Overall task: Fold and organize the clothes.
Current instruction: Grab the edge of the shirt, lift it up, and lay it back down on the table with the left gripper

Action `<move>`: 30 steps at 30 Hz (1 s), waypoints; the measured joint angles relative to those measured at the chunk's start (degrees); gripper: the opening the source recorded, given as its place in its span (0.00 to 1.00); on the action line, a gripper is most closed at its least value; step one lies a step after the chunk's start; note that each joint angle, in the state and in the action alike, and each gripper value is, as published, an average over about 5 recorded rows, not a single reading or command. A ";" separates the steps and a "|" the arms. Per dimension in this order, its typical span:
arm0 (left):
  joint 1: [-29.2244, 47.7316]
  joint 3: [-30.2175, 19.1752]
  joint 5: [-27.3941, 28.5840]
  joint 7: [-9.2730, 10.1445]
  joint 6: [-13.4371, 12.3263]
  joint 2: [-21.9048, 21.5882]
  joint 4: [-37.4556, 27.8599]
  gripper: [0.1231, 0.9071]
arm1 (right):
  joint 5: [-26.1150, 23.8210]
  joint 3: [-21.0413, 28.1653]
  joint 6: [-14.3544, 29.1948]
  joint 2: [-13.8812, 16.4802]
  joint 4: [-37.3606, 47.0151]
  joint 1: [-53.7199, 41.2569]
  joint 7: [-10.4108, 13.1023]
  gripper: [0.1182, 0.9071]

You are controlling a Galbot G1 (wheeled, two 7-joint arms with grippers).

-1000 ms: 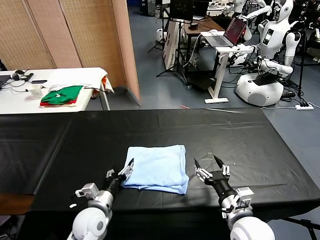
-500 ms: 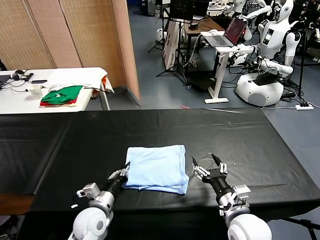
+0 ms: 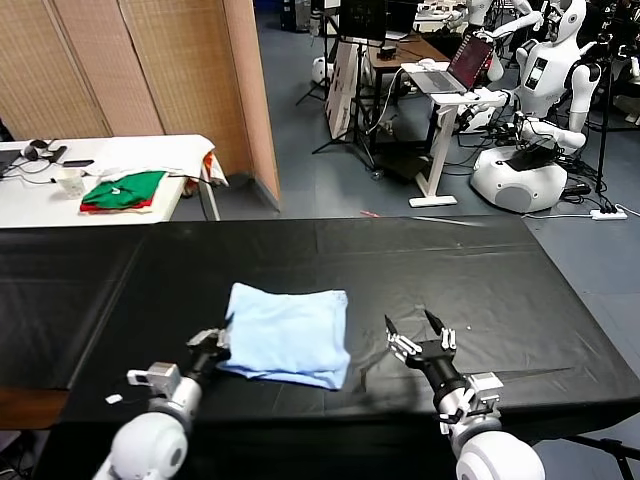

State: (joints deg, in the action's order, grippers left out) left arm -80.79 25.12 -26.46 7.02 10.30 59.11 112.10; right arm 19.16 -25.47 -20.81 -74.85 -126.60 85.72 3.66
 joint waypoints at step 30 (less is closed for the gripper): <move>-5.34 11.31 -5.24 9.24 10.66 -18.45 15.65 0.05 | -1.86 0.40 -0.13 -2.28 -0.09 1.52 0.59 1.00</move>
State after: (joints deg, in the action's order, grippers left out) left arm -86.13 36.43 -31.69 16.26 20.96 40.66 127.75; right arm 17.30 -25.07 -20.94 -77.13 -126.68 87.24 4.25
